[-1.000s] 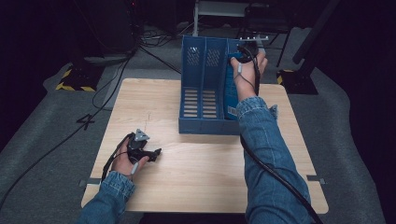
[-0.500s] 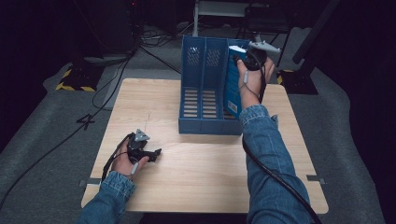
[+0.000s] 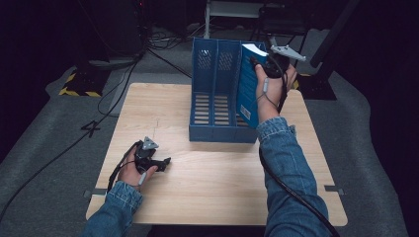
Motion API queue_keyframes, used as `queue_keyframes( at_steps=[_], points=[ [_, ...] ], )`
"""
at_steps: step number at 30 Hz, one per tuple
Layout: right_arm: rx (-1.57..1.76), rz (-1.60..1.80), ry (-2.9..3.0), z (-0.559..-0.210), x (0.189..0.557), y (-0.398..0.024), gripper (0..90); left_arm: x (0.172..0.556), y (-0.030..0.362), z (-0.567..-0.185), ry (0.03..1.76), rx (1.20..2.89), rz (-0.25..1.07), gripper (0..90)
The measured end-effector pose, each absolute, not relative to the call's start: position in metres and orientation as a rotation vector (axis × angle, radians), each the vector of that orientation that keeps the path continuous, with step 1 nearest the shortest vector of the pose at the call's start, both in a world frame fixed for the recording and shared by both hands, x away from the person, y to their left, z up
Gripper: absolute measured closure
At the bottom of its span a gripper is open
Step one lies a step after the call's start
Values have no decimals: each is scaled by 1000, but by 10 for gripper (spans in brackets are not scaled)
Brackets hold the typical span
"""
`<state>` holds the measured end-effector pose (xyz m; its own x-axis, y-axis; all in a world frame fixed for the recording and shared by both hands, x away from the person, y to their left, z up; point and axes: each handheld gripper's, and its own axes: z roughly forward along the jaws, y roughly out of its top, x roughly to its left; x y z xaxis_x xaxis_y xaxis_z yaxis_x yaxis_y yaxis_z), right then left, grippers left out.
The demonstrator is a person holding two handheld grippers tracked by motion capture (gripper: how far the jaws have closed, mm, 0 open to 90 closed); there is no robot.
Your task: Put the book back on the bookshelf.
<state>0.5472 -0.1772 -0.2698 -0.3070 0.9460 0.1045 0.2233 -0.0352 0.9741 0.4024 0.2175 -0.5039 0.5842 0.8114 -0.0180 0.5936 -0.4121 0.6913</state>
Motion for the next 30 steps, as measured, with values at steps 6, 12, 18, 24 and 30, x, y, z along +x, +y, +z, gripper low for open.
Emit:
queue_keyframes(
  at_steps=[6,12,18,24,30],
  points=[
    [1162,1427,1519,-246,552,-175,616,402,217,-504,1112,2151,433,178],
    [1172,1411,1569,-280,578,-167,601,402,218,-504,1107,2151,430,177],
    [1237,1484,1612,-314,578,-164,872,401,217,-504,1103,2151,421,175],
    [1103,1360,1688,-300,573,-146,714,401,216,-504,1104,2154,423,159],
    [1115,1379,1695,-300,555,-161,589,401,216,-504,1103,2155,423,159]
  ],
)
